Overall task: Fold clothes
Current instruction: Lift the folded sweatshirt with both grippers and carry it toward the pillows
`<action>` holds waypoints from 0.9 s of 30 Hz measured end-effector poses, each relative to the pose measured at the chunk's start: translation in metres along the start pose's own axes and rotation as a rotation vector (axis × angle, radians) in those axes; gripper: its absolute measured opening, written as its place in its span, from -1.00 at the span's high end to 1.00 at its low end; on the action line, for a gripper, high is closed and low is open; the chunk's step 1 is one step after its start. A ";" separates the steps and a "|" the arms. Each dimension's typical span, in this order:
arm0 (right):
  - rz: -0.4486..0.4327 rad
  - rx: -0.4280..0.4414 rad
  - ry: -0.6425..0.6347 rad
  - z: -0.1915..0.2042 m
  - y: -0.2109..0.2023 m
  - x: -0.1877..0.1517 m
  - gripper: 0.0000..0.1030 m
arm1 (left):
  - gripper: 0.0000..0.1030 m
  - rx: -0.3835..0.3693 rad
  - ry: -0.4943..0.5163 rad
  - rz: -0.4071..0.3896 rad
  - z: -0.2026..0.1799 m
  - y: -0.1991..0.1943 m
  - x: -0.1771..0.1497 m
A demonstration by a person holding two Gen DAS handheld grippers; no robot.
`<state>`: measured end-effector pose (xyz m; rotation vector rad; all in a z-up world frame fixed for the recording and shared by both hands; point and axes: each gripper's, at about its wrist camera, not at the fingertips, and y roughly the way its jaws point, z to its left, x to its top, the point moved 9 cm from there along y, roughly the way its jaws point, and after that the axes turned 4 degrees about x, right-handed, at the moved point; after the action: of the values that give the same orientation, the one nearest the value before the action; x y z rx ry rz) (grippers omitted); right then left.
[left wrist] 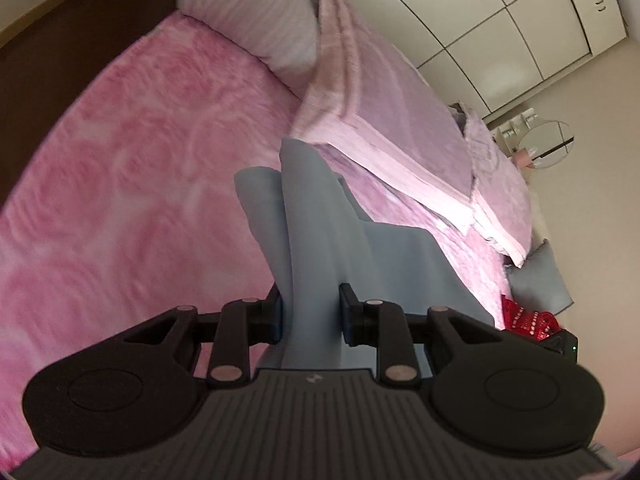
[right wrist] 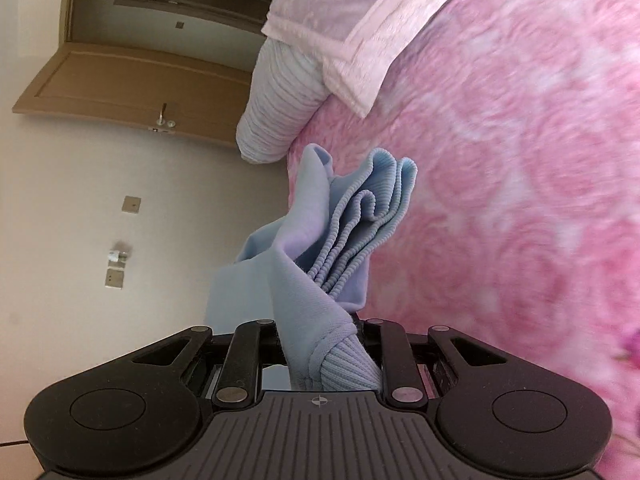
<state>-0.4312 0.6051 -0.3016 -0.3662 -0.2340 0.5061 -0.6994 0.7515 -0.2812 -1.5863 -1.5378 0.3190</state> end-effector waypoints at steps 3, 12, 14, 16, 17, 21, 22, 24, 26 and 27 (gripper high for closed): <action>0.013 -0.013 -0.017 -0.001 0.033 0.002 0.62 | 0.57 0.012 0.005 0.004 0.033 0.011 0.024; 0.046 -0.069 -0.062 -0.024 0.123 0.021 0.62 | 0.57 0.032 0.011 0.025 0.098 0.063 0.068; 0.043 -0.081 -0.068 -0.031 0.134 0.026 0.62 | 0.57 0.030 0.020 0.029 0.106 0.076 0.074; 0.040 -0.091 -0.072 -0.038 0.144 0.031 0.62 | 0.56 0.032 0.035 0.036 0.113 0.090 0.079; 0.037 -0.094 -0.073 -0.041 0.147 0.033 0.62 | 0.56 0.034 0.043 0.040 0.117 0.096 0.081; 0.011 -0.178 -0.101 -0.059 0.158 0.042 0.58 | 0.49 0.110 0.082 0.062 0.135 0.119 0.084; 0.002 -0.235 -0.109 -0.066 0.160 0.044 0.35 | 0.44 0.157 0.072 0.081 0.143 0.123 0.082; -0.045 -0.371 -0.117 -0.077 0.152 0.052 0.24 | 0.38 0.204 0.038 0.084 0.156 0.118 0.081; -0.105 -0.453 -0.133 -0.079 0.136 0.060 0.24 | 0.39 0.237 0.001 0.034 0.165 0.100 0.083; -0.129 -0.483 -0.154 -0.076 0.127 0.064 0.24 | 0.42 0.261 -0.010 0.006 0.168 0.090 0.085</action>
<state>-0.4083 0.7195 -0.4127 -0.7785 -0.5287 0.3464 -0.7406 0.9090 -0.4113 -1.3863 -1.4347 0.5103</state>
